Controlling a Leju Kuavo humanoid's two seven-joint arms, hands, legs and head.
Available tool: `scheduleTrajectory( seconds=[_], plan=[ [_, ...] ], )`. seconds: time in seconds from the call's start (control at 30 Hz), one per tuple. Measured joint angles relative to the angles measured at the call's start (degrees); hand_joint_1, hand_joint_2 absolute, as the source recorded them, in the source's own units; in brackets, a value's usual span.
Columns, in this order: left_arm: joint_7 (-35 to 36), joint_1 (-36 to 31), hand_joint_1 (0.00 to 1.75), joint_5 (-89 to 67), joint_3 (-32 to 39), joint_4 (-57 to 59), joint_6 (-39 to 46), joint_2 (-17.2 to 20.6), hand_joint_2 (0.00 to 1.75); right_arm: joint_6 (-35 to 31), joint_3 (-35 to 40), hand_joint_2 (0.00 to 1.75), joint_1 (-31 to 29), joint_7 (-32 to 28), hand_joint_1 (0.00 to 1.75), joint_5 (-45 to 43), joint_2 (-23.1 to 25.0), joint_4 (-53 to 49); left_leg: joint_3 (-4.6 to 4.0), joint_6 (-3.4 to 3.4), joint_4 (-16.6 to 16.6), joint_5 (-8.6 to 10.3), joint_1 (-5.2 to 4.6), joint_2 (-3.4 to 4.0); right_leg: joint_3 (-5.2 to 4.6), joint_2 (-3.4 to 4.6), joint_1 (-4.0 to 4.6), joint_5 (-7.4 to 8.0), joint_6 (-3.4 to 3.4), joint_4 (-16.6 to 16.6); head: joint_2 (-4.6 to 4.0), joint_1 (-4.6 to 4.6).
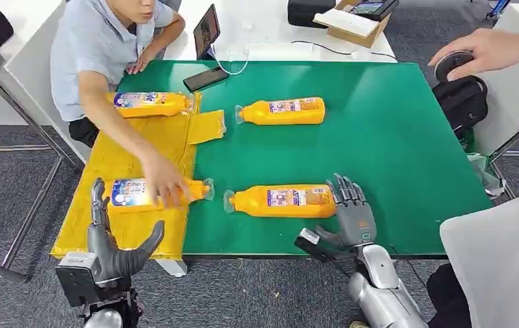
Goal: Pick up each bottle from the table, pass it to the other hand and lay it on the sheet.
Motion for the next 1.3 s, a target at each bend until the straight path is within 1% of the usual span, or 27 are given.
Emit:
scheduleTrajectory(
  seconds=[0.2,0.47,0.8,0.9,1.0,1.03,1.07,1.1,1.13,1.2,1.23,1.3],
  plan=[
    [-0.1,-1.0,0.00,-0.2,-1.6,0.4,0.3,0.0,1.75,0.0,0.0,1.75,-4.6,-0.2,0.00,-1.0,-0.2,7.2,0.02,0.00,0.0,0.00,0.00,0.02,0.01,0.01,0.00,0.00,0.00,0.0,0.00,0.00],
    [-0.3,-4.0,0.00,-0.7,-4.0,2.9,0.8,0.0,1.75,-0.1,1.4,1.75,-10.1,0.4,0.00,0.9,2.0,13.8,0.06,0.01,0.0,0.04,0.00,0.04,0.05,0.01,0.00,0.04,0.02,0.0,0.00,0.02],
    [-0.3,-5.6,0.00,-0.7,-5.1,5.0,1.0,0.0,1.75,0.2,2.9,1.75,-12.2,0.5,0.00,1.3,3.7,16.9,0.02,0.01,0.0,0.01,0.01,0.03,0.00,0.01,0.01,0.02,0.01,0.0,0.00,0.02],
    [-0.3,-5.8,0.00,-0.7,-5.3,5.5,1.1,0.0,1.75,1.1,3.1,1.75,-12.5,0.5,0.00,1.2,4.1,17.5,0.03,0.01,0.0,0.01,0.01,0.06,0.00,0.01,0.01,0.02,0.01,0.0,0.00,0.02],
    [-0.3,-6.1,0.00,-0.6,-5.7,6.2,1.1,0.0,1.75,3.5,3.4,1.75,-12.8,0.9,0.00,0.7,4.4,18.3,0.05,0.01,0.0,0.01,0.01,0.05,0.01,0.01,0.01,0.03,0.01,0.0,0.00,0.02],
    [-0.3,-6.3,0.00,-0.6,-5.8,6.4,1.1,0.0,1.75,4.3,3.4,1.75,-13.1,1.3,0.10,0.7,4.5,18.6,0.07,0.01,0.0,0.01,0.01,0.08,0.02,0.01,0.01,0.03,0.01,0.0,0.00,0.02],
    [-0.3,-6.6,0.00,-0.5,-6.0,6.7,1.1,0.0,1.75,5.6,3.5,1.75,-13.5,1.9,1.33,0.6,4.6,18.9,0.11,0.01,0.0,0.01,0.01,0.10,0.05,0.03,0.01,0.03,0.01,0.0,0.00,0.00],
    [-0.3,-7.0,0.00,-0.5,-6.2,7.0,1.0,0.0,1.75,7.0,3.6,1.75,-14.0,2.5,1.61,0.6,4.7,19.2,0.16,0.01,0.0,0.01,0.01,0.11,0.08,0.05,0.01,0.03,0.01,0.0,0.00,0.00],
    [-0.2,-7.3,0.00,-0.4,-6.3,7.3,0.9,0.0,1.75,8.5,3.8,1.75,-14.5,3.2,1.71,0.7,4.9,19.6,0.22,0.01,0.0,0.01,0.01,0.13,0.11,0.07,0.02,0.03,0.01,0.0,0.00,0.02],
    [-0.1,-7.8,0.00,0.0,-6.6,7.8,0.6,0.0,1.75,12.0,4.2,1.75,-15.3,4.7,1.71,1.1,5.0,20.2,0.32,0.01,0.0,0.01,0.02,0.23,0.19,0.08,0.02,0.03,0.01,0.0,0.00,0.00],
    [-0.1,-8.1,0.00,0.0,-6.7,8.0,0.6,0.0,1.75,13.8,4.6,1.75,-15.7,5.4,1.75,1.4,5.1,20.6,0.40,0.00,0.0,0.00,0.02,0.26,0.24,0.11,0.02,0.03,0.01,0.0,0.00,0.00],
    [0.0,-8.4,0.00,0.1,-7.2,8.4,0.4,0.0,1.75,15.9,5.2,1.75,-16.5,6.5,1.75,2.2,5.1,21.0,0.53,0.01,0.0,-0.01,0.02,0.29,0.38,0.18,0.03,0.03,0.00,0.0,0.00,0.00]
  ],
)
